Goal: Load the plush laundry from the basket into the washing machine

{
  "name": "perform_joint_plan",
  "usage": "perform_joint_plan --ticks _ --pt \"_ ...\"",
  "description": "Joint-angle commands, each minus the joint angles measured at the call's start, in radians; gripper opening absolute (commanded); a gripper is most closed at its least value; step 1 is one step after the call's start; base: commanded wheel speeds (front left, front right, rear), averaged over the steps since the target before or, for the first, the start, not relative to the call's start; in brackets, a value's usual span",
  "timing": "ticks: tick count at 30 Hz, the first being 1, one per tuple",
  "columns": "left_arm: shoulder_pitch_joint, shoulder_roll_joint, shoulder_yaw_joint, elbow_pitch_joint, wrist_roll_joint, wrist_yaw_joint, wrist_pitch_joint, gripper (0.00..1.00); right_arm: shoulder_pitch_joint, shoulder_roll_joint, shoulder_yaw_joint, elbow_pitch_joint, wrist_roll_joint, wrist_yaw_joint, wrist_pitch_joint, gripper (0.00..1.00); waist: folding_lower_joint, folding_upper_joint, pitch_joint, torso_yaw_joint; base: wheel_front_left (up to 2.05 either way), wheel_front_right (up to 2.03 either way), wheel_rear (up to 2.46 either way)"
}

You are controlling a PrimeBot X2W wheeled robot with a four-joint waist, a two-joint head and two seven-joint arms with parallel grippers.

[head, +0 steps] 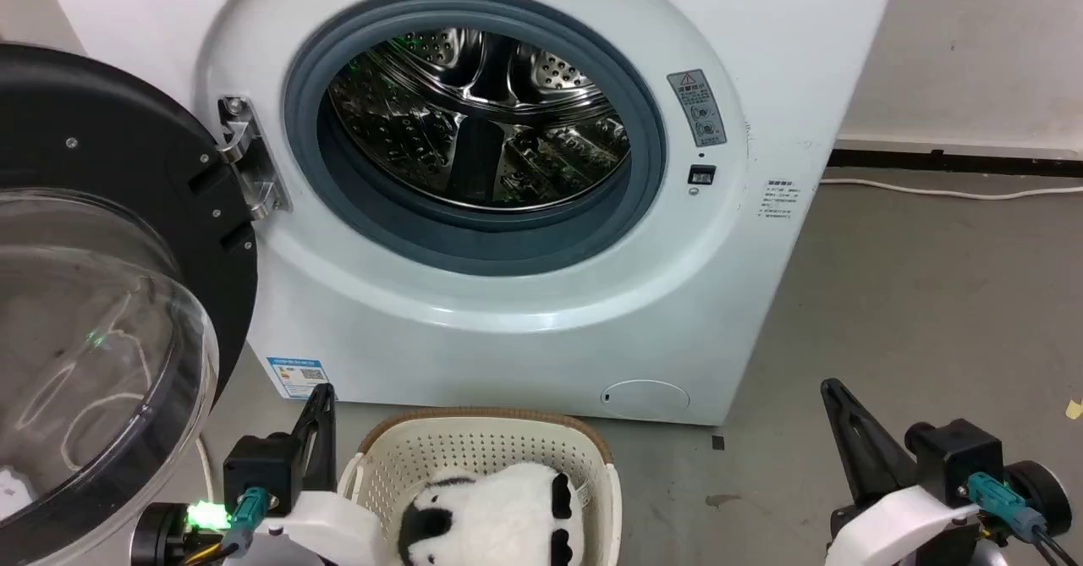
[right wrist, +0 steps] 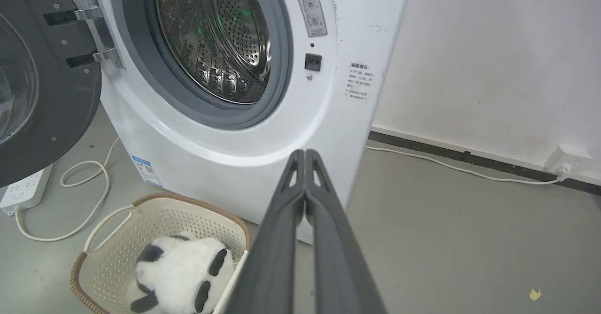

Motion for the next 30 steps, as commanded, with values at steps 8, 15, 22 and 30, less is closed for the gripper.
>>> perform_joint_plan --ticks 8,15,22,30 --pt "-0.016 0.0 0.0 -0.004 0.002 -0.005 0.0 0.0 -0.012 0.001 -0.001 0.002 -0.005 -0.001 0.001 0.0 0.0 0.0 0.0 0.0 0.0 0.0 0.0" --pt "-0.016 0.0 0.0 -0.004 0.002 -0.005 0.0 0.0 -0.012 0.001 -0.001 0.002 -0.005 -0.001 0.001 0.0 0.0 0.0 0.0 0.0 0.0 0.0 0.0" --pt "-0.016 0.0 0.0 -0.004 0.002 -0.005 0.0 0.0 -0.012 0.001 -0.001 0.002 -0.005 -0.001 0.001 0.0 0.0 0.0 0.0 0.0 0.0 0.0 0.0" --pt "0.0 0.0 0.0 0.0 0.0 0.0 0.0 1.0 0.0 0.0 0.0 0.0 0.0 0.0 0.0 1.0 0.0 0.0 0.0 0.0 0.0 0.0 0.0"
